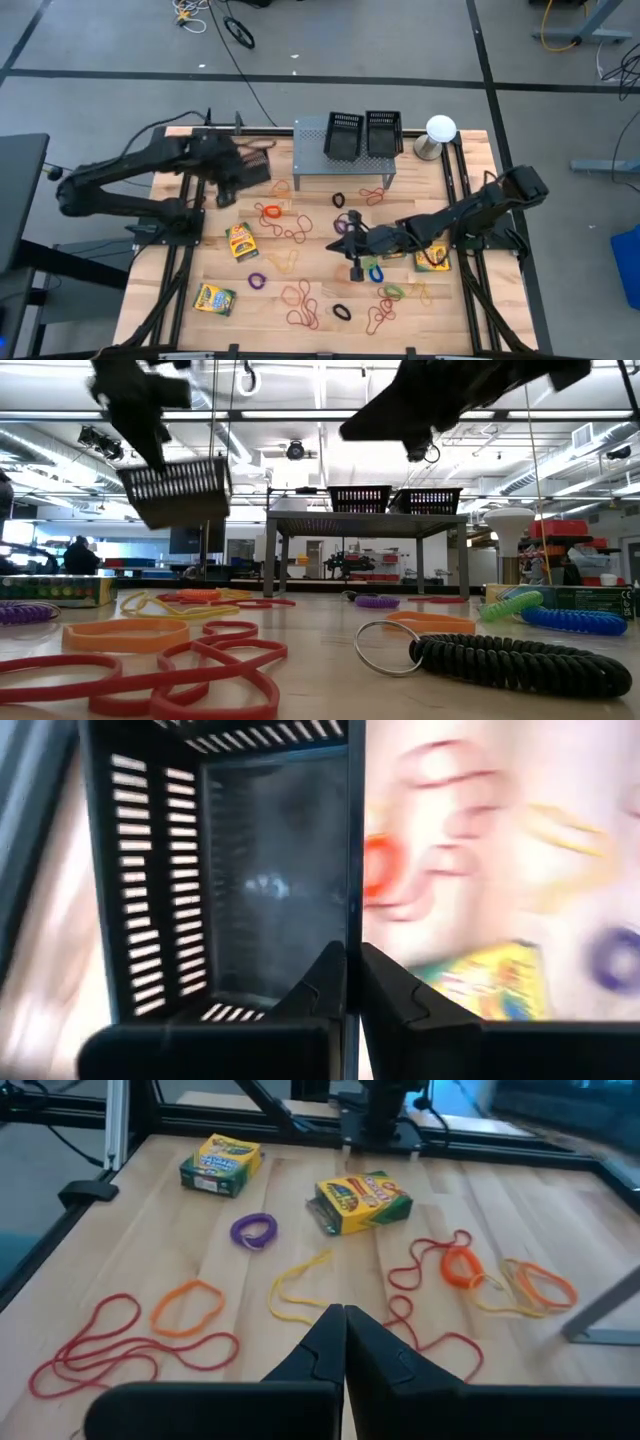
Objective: Sort rubber bands into baskets
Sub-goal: Put the top black basket into the shelf
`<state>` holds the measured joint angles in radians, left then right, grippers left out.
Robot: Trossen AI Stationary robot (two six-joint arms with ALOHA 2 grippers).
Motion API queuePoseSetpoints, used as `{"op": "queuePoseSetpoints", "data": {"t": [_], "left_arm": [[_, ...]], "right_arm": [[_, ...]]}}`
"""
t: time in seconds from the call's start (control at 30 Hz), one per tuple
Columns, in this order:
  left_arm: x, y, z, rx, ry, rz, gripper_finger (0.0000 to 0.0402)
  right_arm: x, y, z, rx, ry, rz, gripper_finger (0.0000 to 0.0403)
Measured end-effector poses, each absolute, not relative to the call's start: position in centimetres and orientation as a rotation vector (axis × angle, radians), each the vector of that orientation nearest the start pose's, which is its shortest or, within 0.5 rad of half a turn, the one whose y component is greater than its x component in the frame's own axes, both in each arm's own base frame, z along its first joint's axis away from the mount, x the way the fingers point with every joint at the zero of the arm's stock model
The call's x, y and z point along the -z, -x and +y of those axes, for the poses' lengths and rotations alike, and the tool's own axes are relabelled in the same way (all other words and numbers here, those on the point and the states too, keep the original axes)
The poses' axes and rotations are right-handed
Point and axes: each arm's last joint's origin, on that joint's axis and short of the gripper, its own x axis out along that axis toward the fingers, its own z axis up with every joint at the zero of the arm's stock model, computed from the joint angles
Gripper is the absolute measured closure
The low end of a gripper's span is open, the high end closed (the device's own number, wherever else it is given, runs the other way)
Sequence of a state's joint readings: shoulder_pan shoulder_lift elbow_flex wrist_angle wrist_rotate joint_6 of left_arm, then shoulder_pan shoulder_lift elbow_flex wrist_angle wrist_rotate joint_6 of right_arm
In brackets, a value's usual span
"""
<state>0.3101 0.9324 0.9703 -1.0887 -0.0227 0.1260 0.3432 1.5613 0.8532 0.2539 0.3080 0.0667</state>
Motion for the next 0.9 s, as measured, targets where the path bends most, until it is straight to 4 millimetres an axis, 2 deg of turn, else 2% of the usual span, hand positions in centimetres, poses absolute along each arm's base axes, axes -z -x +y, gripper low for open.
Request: {"op": "queuePoseSetpoints", "data": {"t": [0.17, 0.33, 0.43, 0.53, 0.7, 0.8, 0.9], "left_arm": [[-30.6, -14.9, 1.2, -0.004, -0.050, 0.990, 0.0386], [-29.5, -18.6, -2.0, 0.187, -0.180, 0.957, 0.0385], [-27.7, -21.2, -4.1, 0.337, -0.350, 0.977, 0.0385], [-25.1, -23.2, -5.6, 0.461, -0.529, 1.064, 0.0385], [-21.2, -25.0, -6.9, 0.582, -0.846, 1.191, 0.0385], [-20.2, -25.6, -7.6, 0.623, -1.037, 1.187, 0.0385], [-19.8, -26.0, -7.8, 0.658, -1.155, 1.160, 0.0380]], "right_arm": [[-22.4, -29.9, 11.0, -0.027, 0.091, 0.428, 0.0396], [-22.8, -29.5, 11.7, -0.047, 0.092, 0.414, 0.0396], [-22.8, -29.4, 11.9, -0.055, 0.093, 0.414, 0.0396], [-22.8, -29.4, 12.1, -0.059, 0.094, 0.413, 0.0396], [-22.8, -29.3, 12.2, -0.060, 0.094, 0.412, 0.0396], [-22.8, -29.3, 12.2, -0.060, 0.094, 0.412, 0.0396], [-22.8, -29.3, 12.2, -0.061, 0.097, 0.412, 0.0396]]}}
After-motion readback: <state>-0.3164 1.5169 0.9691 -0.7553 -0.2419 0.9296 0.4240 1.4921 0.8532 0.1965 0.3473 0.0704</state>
